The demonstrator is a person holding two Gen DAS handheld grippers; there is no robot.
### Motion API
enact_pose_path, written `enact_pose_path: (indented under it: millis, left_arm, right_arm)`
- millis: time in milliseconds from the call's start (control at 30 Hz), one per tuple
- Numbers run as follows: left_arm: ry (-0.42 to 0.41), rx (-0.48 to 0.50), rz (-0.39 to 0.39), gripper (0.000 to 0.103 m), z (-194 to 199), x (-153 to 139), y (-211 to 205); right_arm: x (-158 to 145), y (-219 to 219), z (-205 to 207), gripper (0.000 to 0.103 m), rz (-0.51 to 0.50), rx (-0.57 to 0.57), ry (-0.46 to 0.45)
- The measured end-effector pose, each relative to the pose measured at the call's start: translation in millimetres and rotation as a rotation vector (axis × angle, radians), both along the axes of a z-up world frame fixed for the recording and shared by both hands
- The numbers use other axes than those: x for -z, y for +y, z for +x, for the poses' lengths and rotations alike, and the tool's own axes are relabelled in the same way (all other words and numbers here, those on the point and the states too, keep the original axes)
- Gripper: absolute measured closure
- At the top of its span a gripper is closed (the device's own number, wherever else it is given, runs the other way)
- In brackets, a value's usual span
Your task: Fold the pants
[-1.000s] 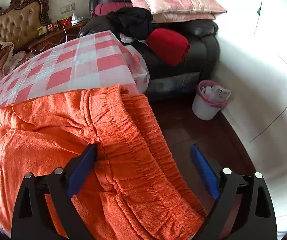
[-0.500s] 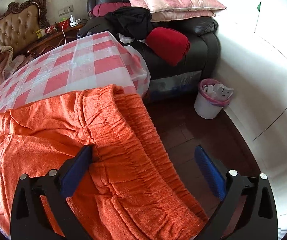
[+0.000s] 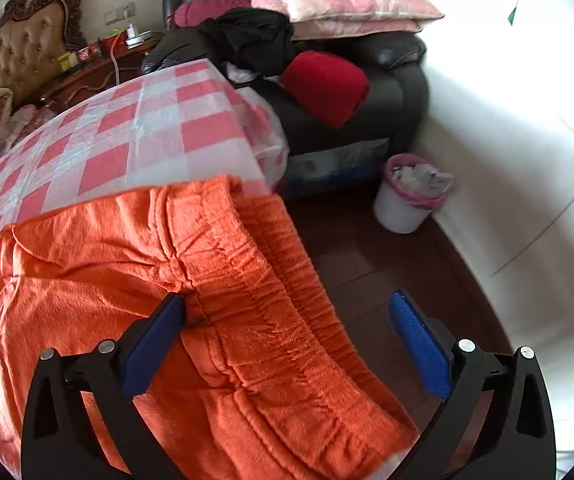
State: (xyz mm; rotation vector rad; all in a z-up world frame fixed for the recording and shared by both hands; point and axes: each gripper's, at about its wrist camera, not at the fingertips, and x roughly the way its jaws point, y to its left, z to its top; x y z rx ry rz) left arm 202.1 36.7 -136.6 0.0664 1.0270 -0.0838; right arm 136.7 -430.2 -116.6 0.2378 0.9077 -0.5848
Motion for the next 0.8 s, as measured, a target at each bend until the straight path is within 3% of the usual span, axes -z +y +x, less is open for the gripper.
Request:
enact_pose_path:
  millis: [100,267,333,467,600,800]
  left_arm:
    - [-0.006,0.017,-0.004,0.020,-1,0,2]
    - [-0.080,-0.046,-0.042,0.024,-2,-10,26]
    - [-0.104,-0.090,-0.030,0.037,6,-10,42]
    - [-0.104,-0.138,-0.042,0.053,19,-5,72]
    - [-0.127,-0.079,0.004,0.051,19,-3,85]
    - [-0.156,-0.040,-0.001,0.049,16,0,99]
  right_arm:
    - [-30,25,1,0.005,-0.040,-0.028,-0.070]
    - [-51,114,21,0.005,0.044,-0.257,-0.136]
    - [-43,158,31,0.005,0.080,-0.356,-0.106]
    - [-21,223,37,0.005,0.069,-0.470,-0.033]
    - [-9,250,34,0.005,0.061,-0.483,0.011]
    - [1,273,30,0.005,0.000,-0.496,0.068]
